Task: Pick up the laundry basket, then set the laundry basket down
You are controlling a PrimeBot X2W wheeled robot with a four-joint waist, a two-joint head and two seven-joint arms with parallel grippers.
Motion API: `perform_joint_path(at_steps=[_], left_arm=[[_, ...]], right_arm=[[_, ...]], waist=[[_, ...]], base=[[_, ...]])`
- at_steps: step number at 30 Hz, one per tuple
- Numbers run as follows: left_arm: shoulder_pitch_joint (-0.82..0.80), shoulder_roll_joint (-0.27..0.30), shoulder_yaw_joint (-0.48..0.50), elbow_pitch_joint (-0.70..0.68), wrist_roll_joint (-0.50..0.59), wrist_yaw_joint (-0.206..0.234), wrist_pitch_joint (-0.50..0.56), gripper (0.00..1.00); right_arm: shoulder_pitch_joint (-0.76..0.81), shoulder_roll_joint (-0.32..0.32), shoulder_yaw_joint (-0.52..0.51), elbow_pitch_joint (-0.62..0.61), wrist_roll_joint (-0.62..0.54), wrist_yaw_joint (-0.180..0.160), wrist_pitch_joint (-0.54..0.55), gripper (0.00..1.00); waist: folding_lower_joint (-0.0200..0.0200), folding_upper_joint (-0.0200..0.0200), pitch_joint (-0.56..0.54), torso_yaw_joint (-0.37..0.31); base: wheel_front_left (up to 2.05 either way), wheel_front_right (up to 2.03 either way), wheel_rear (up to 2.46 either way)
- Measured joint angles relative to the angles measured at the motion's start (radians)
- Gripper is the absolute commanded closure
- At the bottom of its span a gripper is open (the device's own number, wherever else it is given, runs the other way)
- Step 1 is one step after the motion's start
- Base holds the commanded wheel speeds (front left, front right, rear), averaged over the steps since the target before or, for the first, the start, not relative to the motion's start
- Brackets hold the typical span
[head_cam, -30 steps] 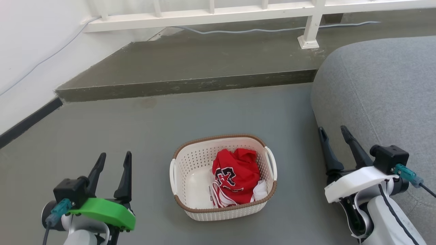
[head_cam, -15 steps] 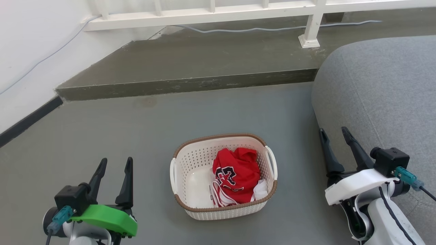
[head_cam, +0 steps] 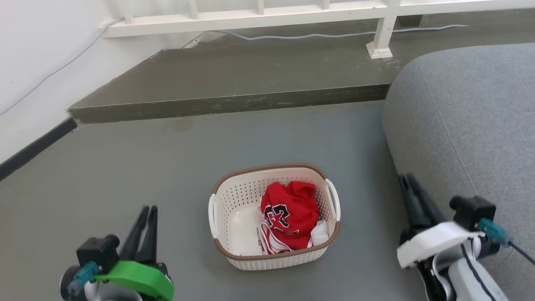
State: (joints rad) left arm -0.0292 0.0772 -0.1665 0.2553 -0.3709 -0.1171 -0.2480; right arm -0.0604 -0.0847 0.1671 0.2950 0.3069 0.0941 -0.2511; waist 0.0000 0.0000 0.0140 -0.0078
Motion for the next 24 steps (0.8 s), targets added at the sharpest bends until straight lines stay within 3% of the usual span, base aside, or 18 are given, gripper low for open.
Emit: perform_joint_path(at_steps=[7,24], left_arm=[[0.013,-0.005,0.005,0.016,-0.033,0.0,0.01,1.0],[0.012,-0.009,0.043,0.025,-0.239,0.0,0.071,1.0]], right_arm=[[0.026,0.007,-0.009,0.014,0.026,0.0,0.007,1.0],[0.021,0.014,-0.063,0.024,0.253,0.002,0.075,1.0]], waist=[[0.0,0.0,-0.001,0.0],[0.0,0.0,-0.003,0.002]], base=[[0.0,0.0,0.0],[0.0,0.0,0.0]])
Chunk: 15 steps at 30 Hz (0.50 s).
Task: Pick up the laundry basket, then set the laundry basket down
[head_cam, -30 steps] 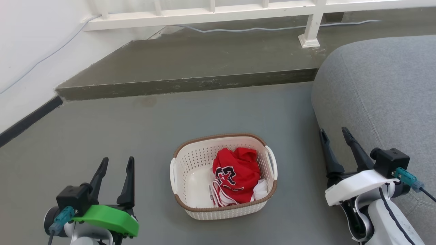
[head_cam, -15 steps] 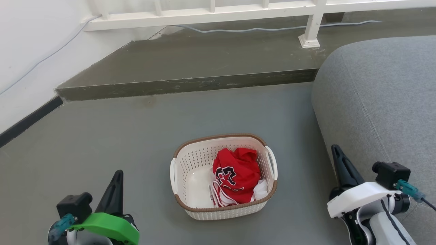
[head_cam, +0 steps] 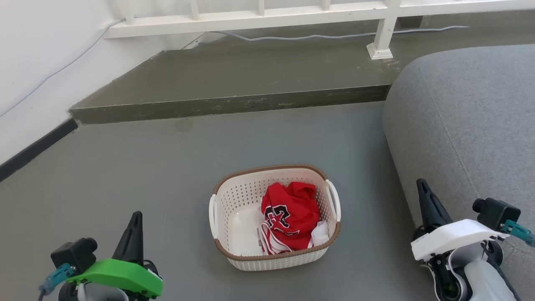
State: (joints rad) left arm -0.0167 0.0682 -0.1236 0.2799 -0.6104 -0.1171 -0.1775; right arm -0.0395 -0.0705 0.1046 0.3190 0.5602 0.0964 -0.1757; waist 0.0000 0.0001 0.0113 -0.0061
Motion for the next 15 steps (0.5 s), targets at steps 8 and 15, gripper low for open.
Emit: perform_joint_path(at_steps=[8,15], left_arm=[[-0.001,-0.004,0.022,0.001,-0.08,0.0,0.028,1.0],[-0.002,-0.007,0.036,0.001,-0.15,0.0,0.049,1.0]], right_arm=[[-0.001,0.002,-0.023,0.0,0.08,0.0,0.027,1.0],[-0.004,0.005,-0.041,-0.001,0.159,0.0,0.051,1.0]], waist=[[0.0,0.0,-0.001,0.0],[0.0,0.0,-0.002,0.001]], base=[[0.0,0.0,0.0],[0.0,0.0,0.0]])
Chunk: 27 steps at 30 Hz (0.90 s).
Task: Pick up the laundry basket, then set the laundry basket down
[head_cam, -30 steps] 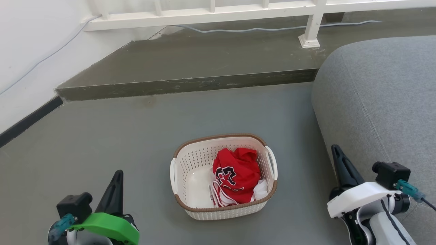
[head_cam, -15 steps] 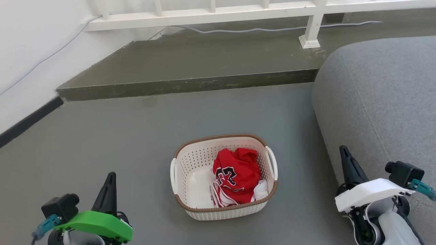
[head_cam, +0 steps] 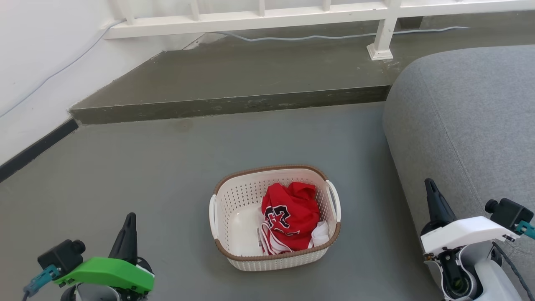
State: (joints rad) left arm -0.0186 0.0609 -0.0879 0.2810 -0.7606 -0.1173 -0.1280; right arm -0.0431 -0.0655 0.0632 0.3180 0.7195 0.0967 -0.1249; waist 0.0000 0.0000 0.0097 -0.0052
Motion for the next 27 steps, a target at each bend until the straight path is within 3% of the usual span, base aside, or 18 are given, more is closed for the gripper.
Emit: perform_joint_path(at_steps=[27], left_arm=[[-0.004,-0.009,0.063,0.0,-0.301,-0.001,0.088,1.0]], right_arm=[[-0.01,0.007,-0.077,-0.009,0.315,0.008,0.091,1.0]], waist=[[0.0,0.0,-0.003,0.002]], base=[[0.0,0.0,0.0]])
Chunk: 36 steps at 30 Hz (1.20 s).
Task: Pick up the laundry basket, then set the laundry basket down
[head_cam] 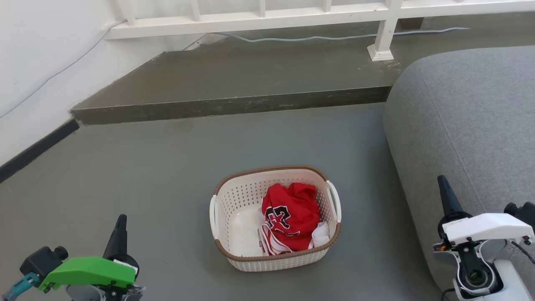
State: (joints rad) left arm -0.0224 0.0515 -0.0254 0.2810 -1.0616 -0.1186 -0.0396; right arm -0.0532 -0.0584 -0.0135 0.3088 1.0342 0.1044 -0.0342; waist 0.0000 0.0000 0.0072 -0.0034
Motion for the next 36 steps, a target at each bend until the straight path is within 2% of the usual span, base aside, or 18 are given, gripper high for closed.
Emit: perform_joint_path(at_steps=[36], left_arm=[[-0.025,-0.008,0.078,0.0,-0.374,-0.001,0.11,1.0]], right_arm=[[-0.002,0.014,-0.09,-0.013,0.393,0.01,0.104,1.0]], waist=[[0.0,0.0,-0.003,0.002]], base=[[0.0,0.0,0.0]])
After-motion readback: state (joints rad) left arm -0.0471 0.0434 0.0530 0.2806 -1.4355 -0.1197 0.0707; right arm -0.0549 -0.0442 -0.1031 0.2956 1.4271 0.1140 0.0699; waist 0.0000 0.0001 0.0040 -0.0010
